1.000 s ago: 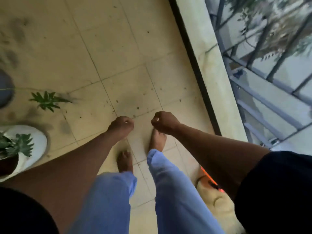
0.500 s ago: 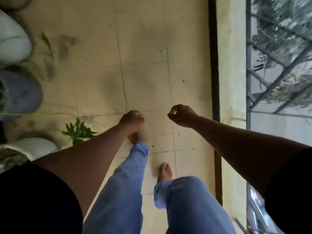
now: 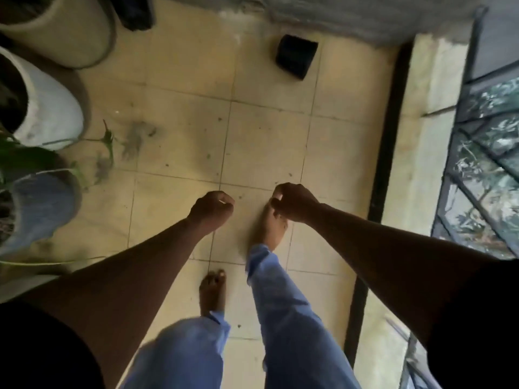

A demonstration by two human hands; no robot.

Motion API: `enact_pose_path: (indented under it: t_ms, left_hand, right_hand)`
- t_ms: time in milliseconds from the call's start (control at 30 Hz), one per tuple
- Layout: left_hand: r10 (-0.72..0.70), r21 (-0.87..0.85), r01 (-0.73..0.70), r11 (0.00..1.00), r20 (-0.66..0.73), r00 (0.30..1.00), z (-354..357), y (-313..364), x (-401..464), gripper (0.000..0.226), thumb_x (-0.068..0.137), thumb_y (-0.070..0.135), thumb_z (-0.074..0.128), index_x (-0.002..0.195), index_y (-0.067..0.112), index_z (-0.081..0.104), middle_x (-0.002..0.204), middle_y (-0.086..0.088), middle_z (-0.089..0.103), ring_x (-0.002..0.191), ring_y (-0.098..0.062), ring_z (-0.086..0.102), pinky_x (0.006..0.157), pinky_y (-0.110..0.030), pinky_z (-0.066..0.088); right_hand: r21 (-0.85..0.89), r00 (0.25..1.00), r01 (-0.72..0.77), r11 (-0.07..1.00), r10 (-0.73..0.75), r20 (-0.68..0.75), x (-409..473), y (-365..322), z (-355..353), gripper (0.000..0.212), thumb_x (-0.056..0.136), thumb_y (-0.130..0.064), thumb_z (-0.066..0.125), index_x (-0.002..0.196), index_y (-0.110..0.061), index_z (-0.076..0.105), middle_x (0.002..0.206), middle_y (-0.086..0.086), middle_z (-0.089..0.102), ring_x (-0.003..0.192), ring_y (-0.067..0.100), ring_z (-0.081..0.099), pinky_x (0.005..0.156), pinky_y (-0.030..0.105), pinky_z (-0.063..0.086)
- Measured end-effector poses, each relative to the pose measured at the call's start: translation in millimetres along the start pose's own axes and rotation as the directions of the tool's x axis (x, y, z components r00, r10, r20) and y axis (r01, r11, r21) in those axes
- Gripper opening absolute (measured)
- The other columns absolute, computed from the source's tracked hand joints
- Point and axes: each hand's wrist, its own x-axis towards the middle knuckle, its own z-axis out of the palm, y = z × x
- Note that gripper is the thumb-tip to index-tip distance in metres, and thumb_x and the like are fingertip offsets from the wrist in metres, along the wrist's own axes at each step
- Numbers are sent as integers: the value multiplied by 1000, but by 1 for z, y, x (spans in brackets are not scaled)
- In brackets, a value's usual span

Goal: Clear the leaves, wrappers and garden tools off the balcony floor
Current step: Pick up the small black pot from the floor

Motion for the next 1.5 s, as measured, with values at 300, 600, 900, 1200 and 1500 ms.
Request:
enact_pose_path:
  t_ms: [300,600,900,1200,1500]
  left_hand:
    - [59,0,-59,998,-41,997,-71,70,69,26,98,14,61,122,11,72,127,-14,69,118,-37,64,101,-45,51]
    - [-9,-3,9,1000,33,999,-119,119,151,33,100,17,55,130,7,65,130,-19,67,123,-38,61,105,-47,50]
    - [33,-6,-33,999,81,996,-130,146,212,29,96,22,64,123,17,71,124,-10,71,116,-30,66,103,-47,53]
    - [-43,20,41,999,69,997,-132,116,286,35,93,22,67,127,17,70,116,-11,74,107,-29,71,95,-41,59]
    - [133,228,-120,966,-40,990,-174,140,237,41,102,34,54,141,22,53,133,-6,68,117,-32,65,95,-37,51]
  right_hand:
    - [-45,999,36,998,-37,-19,90,-34,-104,29,97,-40,53,119,-24,66,123,3,68,106,24,63,83,32,51]
    - [30,995,-38,999,41,-96,164,-41,-168,43,100,-43,56,137,-19,57,135,5,63,123,26,58,90,30,45]
    - [536,801,-271,799,496,-335,249,-34,-222,27,86,-27,55,106,-13,67,102,9,72,87,33,71,78,46,63]
    - [-89,965,-183,979,162,-207,291,-51,-34,53,106,-20,35,157,-17,21,163,12,22,145,32,31,118,45,31]
    - [380,943,-226,897,299,-146,272,-80,-185,39,105,-19,45,141,-8,52,143,19,56,122,29,60,107,48,49]
